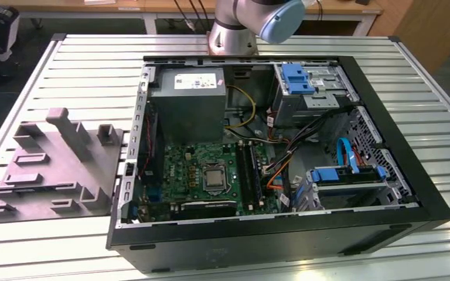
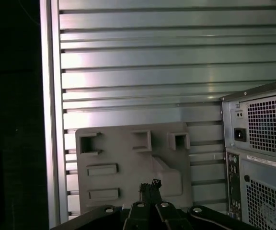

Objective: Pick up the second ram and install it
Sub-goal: 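Reach for the second ram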

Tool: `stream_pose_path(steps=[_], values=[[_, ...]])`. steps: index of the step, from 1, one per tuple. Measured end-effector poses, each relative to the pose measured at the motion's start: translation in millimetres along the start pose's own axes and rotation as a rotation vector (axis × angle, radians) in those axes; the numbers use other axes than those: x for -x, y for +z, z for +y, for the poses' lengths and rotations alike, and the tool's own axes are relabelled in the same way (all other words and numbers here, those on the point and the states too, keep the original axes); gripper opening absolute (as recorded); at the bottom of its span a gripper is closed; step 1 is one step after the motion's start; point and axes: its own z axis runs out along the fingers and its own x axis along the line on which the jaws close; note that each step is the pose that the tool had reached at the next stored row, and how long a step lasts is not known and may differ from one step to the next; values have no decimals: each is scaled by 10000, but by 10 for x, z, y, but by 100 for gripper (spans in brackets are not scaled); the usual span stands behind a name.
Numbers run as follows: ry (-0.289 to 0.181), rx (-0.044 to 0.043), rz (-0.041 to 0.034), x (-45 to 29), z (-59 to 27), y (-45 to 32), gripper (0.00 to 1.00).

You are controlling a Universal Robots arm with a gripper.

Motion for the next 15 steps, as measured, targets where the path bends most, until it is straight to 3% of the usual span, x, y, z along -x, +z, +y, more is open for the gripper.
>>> stream_pose_path(steps=[3,15], values=[[0,-1,-4,-55,-5,5,10],[-1,-1,-3,-154,-100,90,10]])
